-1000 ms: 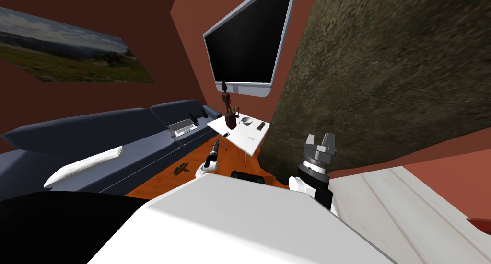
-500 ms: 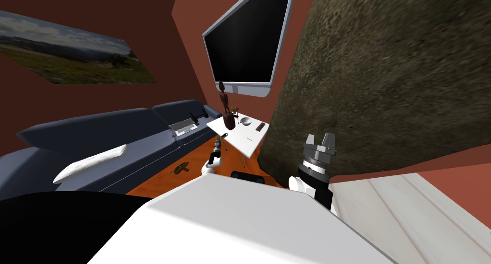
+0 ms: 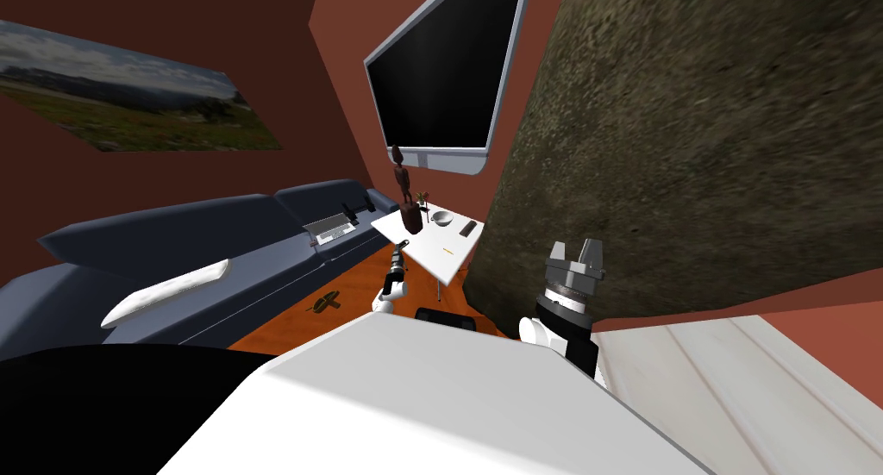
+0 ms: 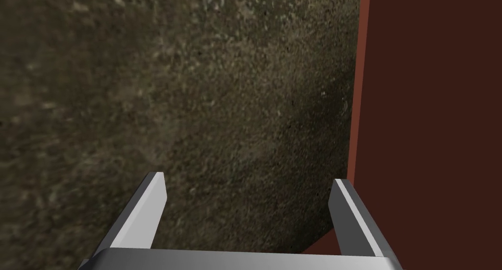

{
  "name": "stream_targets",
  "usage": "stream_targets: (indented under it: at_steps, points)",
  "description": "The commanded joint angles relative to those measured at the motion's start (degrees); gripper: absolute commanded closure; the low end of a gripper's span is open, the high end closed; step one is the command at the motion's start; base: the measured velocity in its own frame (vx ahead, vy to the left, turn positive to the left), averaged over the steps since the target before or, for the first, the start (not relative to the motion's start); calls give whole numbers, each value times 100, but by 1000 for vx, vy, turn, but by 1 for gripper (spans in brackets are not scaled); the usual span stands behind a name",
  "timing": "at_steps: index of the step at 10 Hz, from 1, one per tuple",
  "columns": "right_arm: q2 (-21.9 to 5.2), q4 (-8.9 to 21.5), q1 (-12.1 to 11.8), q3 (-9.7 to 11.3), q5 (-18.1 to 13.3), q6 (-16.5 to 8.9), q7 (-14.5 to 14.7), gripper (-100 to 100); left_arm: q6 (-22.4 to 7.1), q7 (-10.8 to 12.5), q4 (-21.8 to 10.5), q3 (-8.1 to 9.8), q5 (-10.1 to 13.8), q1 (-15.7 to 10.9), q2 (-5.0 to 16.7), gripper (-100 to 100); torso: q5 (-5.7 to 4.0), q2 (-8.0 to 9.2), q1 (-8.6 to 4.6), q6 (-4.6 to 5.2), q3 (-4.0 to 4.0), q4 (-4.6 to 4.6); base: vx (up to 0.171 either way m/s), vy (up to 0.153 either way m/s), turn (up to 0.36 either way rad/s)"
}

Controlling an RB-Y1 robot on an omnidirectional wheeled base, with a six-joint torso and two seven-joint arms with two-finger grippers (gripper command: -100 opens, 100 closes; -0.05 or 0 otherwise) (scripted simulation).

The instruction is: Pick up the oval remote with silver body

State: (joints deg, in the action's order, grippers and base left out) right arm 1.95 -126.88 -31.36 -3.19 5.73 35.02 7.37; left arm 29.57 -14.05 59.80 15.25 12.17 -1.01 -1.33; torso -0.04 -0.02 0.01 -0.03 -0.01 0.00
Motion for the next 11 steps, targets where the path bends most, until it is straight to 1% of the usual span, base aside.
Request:
stream_targets:
  at_steps: [1, 2, 3, 7, 8, 9, 11]
  points:
    - [0, 0, 0, 0, 0, 0, 0, 0, 0, 0, 0, 0, 0, 0, 0, 0, 0, 0, 0, 0, 0, 0, 0, 0, 0]
    - [0, 0, 0, 0, 0, 0, 0, 0, 1, 0, -1, 0, 0, 1, 1, -100, 1, 1, 2, 0, 1, 0, 0, 0, 0]
    - [0, 0, 0, 0, 0, 0, 0, 0, 1, 0, 0, 0, 0, 0, 1, 100, 1, 2, 3, 0, 1, 1, 0, 0, 0]
    - [0, 0, 0, 0, 0, 0, 0, 0, 1, 0, 0, 0, 0, 0, 1, 100, 1, 2, 3, 0, 1, 1, 0, 0, 0]
    - [0, 0, 0, 0, 0, 0, 0, 0, 1, 0, 0, 0, 0, 0, 1, 0, 1, 2, 3, 0, 1, 1, 0, 0, 0]
    - [0, 0, 0, 0, 0, 0, 0, 0, -83, 50, -44, -24, 11, -25, 190, -100, 1, 2, 3, 0, 1, 1, -8, 7, -5]
    - [0, 0, 0, 0, 0, 0, 0, 0, -284, 170, -143, -78, 40, -84, 465, -100, 2, 7, 13, 0, 4, 1, -23, 21, -10]
